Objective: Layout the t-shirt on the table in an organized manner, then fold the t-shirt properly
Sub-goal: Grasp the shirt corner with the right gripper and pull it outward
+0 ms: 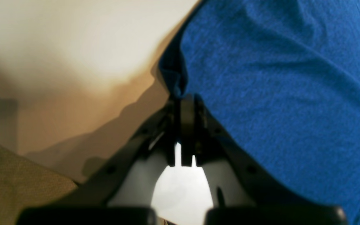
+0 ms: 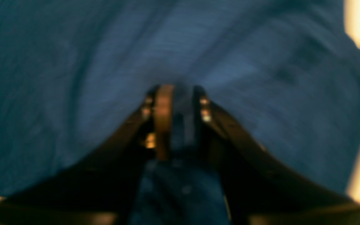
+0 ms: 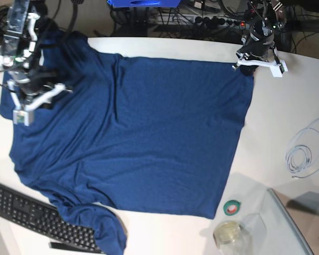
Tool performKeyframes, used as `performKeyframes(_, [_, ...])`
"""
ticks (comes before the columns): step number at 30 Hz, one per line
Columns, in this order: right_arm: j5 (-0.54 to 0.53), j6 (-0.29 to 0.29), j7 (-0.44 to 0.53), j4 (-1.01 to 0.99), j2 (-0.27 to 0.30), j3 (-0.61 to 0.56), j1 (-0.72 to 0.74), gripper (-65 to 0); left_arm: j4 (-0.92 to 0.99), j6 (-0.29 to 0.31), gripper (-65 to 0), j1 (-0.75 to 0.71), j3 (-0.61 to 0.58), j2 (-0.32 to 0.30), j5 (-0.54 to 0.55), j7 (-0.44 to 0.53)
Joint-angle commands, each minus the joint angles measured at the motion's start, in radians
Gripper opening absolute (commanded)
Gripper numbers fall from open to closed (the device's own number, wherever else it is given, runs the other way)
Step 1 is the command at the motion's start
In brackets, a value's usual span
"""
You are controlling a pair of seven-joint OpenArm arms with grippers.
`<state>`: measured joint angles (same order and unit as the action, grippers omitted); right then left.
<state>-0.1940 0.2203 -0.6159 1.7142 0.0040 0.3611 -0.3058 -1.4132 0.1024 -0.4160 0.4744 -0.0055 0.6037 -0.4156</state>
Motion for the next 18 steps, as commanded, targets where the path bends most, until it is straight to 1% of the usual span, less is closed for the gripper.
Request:
performKeyframes(1, [-0.011,0.043,0.018,0.016,0.012,0.022,-0.002,-43.8,-0.004,-0.010,-65.0,-0.004,0.001,-0.001,-0.006,-0.019])
performKeyframes(2, [-0.006,0.072,0.008,0.014,0.014,0.043,-0.016,-37.5,-0.004,-0.010,-65.0,-0.004,0.001,-0.003,-0.008,-0.019])
performKeyframes(5, [-0.006,0.166,-0.037,0.002,0.055,0.089,-0.051,-17.3,-0.008,-0.010,-65.0,-0.004,-0.003,-0.003,-0.008,-0.019])
performKeyframes(6, [-0.008,0.190,-0.040,-0.029,0.063,0.089,-0.053,-11.7,-0.008,-0.010,-65.0,-0.001,-0.001,-0.003,-0.008,-0.021])
performKeyframes(7, [-0.008,0.205,-0.031,-0.069,0.070,0.102,-0.049,-9.2,-0.008,-0.010,-65.0,0.006,-0.003,-0.003,-0.008,-0.021])
performKeyframes(9, [-0.011,0.219,-0.006,-0.139,0.075,0.146,-0.033,-11.9,-0.001,-0.010,-65.0,0.015,-0.001,-0.003,-0.008,-0.022])
performKeyframes(11, [-0.011,0.256,-0.005,-0.188,0.075,0.175,-0.014,-16.4,-0.007,-0.010,-65.0,0.013,-0.001,-0.003,-0.009,-0.022])
performKeyframes(12, [-0.011,0.287,-0.005,-0.204,0.075,0.186,-0.013,-18.9,-0.008,-0.010,-65.0,0.013,-0.001,-0.003,-0.009,-0.022])
performKeyframes(14, [-0.012,0.322,0.000,-0.205,0.070,0.207,-0.013,-22.1,-0.008,-0.010,-65.0,0.013,0.001,-0.003,-0.009,-0.022])
performKeyframes(15, [-0.012,0.325,0.001,-0.205,0.066,0.226,-0.013,-22.4,-0.008,-0.011,-65.0,0.013,0.001,-0.003,-0.009,-0.022])
performKeyframes(18, [-0.012,0.327,0.001,-0.174,0.063,0.332,0.015,-22.2,-0.008,-0.013,-65.0,0.013,0.001,-0.004,-0.009,-0.022])
